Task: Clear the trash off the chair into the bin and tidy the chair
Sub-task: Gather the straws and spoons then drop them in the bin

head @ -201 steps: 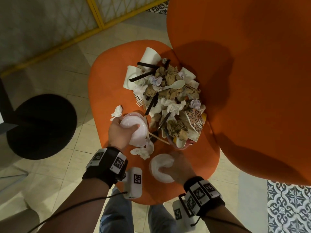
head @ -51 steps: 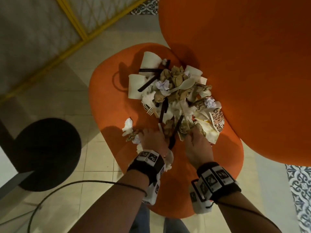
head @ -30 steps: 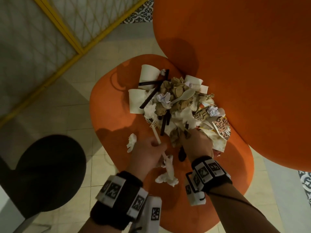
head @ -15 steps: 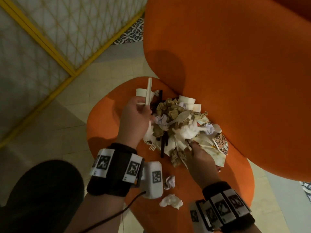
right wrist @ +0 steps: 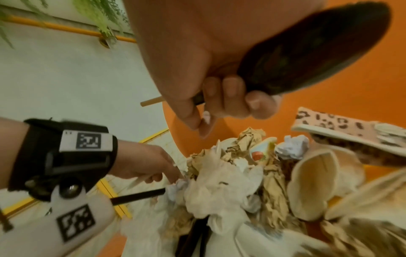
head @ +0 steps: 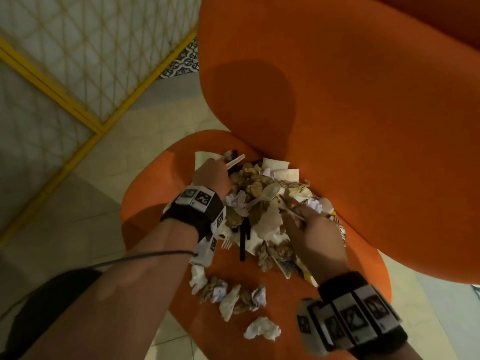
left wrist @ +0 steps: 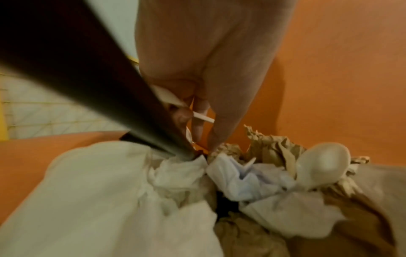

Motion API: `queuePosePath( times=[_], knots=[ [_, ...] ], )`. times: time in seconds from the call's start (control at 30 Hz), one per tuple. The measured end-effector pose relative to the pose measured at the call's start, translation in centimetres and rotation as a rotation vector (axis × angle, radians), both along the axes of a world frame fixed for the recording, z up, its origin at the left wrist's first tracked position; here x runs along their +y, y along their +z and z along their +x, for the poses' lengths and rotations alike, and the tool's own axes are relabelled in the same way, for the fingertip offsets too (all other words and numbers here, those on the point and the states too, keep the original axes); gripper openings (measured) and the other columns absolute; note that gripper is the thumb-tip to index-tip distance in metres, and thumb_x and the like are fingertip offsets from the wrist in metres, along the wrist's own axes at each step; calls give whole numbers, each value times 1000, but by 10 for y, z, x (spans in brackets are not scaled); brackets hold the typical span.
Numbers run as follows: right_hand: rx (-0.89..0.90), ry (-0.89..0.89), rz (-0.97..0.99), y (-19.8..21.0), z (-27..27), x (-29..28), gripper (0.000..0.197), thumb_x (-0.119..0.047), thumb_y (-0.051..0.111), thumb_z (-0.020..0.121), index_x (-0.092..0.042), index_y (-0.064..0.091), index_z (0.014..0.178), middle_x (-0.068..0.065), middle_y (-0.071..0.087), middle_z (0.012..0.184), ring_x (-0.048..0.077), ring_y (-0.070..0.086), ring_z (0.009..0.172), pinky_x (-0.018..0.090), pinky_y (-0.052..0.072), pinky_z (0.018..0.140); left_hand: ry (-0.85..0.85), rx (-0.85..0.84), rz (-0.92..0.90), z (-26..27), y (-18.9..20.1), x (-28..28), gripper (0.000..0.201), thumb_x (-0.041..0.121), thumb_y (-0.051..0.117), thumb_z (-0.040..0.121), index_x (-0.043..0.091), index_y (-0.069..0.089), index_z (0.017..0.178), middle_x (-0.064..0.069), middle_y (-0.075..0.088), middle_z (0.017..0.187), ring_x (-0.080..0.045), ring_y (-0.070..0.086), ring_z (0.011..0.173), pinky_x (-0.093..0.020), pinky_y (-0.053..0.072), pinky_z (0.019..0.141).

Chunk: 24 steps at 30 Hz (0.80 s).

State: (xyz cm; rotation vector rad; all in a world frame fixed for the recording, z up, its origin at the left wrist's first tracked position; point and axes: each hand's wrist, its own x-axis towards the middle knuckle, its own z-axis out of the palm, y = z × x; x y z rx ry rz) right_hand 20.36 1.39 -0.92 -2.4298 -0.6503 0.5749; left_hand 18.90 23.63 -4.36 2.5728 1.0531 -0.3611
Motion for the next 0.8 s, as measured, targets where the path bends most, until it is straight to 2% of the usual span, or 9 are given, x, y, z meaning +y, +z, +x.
queuePosePath(
  times=[0.13,0.2,0.3,0.4,0.53,0.6,0.7,0.73,0.8],
  knots=[
    [-19,-102,-39,-12,27,30,41,-50,46,91,-17,55,115,-6,59,90,14,58,80,27,44,70,5,148,-49,1,-10,-4,25,16,55,90,1,56,109,-18,61,114,-33,61,101,-36,47,75],
    [23,-88,-116,-30,39,44,45,-54,49,87,-19,55,114,0,66,98,19,62,86,35,52,78,0,155,-101,-1,-13,-7,27,17,57,89,0,56,109,-20,62,113,-34,61,101,-36,47,76],
    [53,-75,-179,-46,46,54,33,-43,51,86,-20,58,108,5,67,96,23,63,85,42,55,77,21,110,-118,-5,-15,-10,29,19,58,88,0,55,109,-19,62,111,-35,60,100,-37,46,75],
    [74,-114,-73,-47,47,53,28,-37,50,88,-20,62,107,5,68,92,25,64,83,44,55,76,58,100,-82,-9,-15,-9,30,24,63,85,1,57,104,-18,63,109,-34,61,99,-36,47,74],
    [47,-156,48,-40,46,45,29,-42,52,91,-19,68,99,7,69,80,26,64,73,42,55,70,67,91,-155,-15,-9,-4,22,25,64,83,6,53,81,-10,59,85,-29,60,81,-29,42,58],
    [3,-158,84,-36,47,42,28,-38,56,91,-17,70,102,9,69,84,26,63,75,39,54,69,100,61,-191,-20,-4,-3,21,23,62,83,7,50,74,-6,53,73,-24,54,68,-26,35,49],
    [-113,-196,147,-28,47,36,28,-32,58,91,-10,68,104,10,61,102,25,58,88,31,45,72,149,-1,-255,-28,6,-3,17,21,57,85,8,49,76,-2,45,63,-18,46,57,-26,27,44],
    [-135,-208,164,-28,47,35,25,-30,57,91,-9,66,102,10,59,101,25,57,89,29,42,71,176,-30,-279,-31,9,-4,14,20,54,86,7,50,81,-3,45,65,-19,45,58,-26,27,44],
    [-143,-235,190,-29,47,32,13,-22,56,92,-10,61,96,8,62,91,25,58,81,32,45,66,243,-113,-337,-37,14,-5,15,19,49,88,6,51,95,-7,49,76,-22,46,67,-28,27,48]
  ],
)
